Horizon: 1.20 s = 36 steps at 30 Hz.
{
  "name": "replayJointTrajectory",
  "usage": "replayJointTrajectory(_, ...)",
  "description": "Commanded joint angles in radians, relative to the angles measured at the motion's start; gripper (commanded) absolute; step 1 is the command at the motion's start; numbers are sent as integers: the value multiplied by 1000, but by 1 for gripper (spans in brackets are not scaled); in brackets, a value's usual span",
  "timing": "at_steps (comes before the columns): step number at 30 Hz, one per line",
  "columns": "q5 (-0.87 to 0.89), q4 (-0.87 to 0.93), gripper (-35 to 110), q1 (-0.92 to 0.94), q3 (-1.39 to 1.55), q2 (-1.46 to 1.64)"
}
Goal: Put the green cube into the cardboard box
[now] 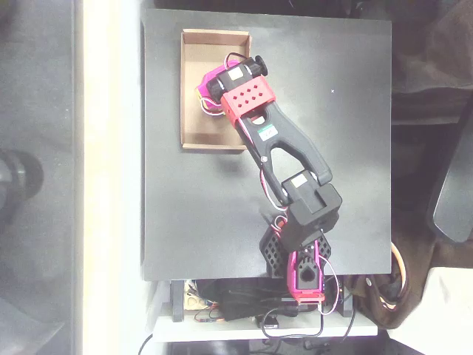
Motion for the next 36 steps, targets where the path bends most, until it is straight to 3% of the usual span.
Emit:
replayJointTrajectory(1, 6, -3, 13, -32, -20, 28)
replayJointTrajectory(9, 6, -3, 15, -32, -21, 34)
replayJointTrajectory(17, 6, -3, 32, -32, -20, 32)
replayJointTrajectory(26, 6, -3, 33, -32, -20, 49)
replayJointTrajectory(36, 8, -3, 33, -20, -20, 324)
